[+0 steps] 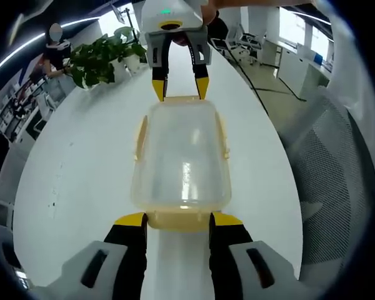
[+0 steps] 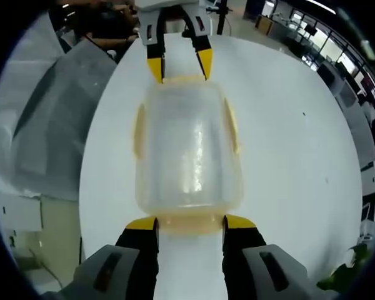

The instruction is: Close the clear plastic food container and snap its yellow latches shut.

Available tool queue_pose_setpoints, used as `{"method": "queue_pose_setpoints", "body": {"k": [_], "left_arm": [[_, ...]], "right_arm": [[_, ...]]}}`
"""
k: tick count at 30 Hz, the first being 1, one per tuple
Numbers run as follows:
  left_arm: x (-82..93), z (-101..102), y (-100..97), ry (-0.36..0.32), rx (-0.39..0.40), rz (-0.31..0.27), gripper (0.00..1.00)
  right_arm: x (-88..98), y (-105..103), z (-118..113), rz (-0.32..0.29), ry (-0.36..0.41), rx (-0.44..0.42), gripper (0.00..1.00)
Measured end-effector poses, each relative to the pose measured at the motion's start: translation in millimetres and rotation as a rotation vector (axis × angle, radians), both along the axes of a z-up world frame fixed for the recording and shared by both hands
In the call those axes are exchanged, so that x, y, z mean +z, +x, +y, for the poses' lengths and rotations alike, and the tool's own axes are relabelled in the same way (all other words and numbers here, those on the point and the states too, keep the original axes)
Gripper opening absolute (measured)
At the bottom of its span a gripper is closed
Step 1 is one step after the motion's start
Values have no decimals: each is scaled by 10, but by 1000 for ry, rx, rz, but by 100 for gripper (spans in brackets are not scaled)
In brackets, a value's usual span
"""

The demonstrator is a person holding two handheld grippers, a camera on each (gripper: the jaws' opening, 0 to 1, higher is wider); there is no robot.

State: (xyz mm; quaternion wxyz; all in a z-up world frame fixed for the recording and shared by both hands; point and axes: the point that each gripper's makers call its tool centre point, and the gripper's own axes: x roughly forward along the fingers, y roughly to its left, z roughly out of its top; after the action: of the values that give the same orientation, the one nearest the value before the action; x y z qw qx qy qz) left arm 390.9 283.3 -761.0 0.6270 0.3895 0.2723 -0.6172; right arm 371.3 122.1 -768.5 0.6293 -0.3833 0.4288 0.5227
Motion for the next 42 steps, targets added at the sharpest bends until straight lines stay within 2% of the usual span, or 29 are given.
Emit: {"method": "queue_pose_setpoints", "body": {"k": [22, 42], "left_arm": [[-162, -80, 33, 21, -11, 31, 38], [-165, -37, 34, 13, 8, 63, 38]], "right_arm": [[-172, 11, -83, 34, -15, -13, 38], [-199, 43, -49, 51, -1, 6, 39]]}}
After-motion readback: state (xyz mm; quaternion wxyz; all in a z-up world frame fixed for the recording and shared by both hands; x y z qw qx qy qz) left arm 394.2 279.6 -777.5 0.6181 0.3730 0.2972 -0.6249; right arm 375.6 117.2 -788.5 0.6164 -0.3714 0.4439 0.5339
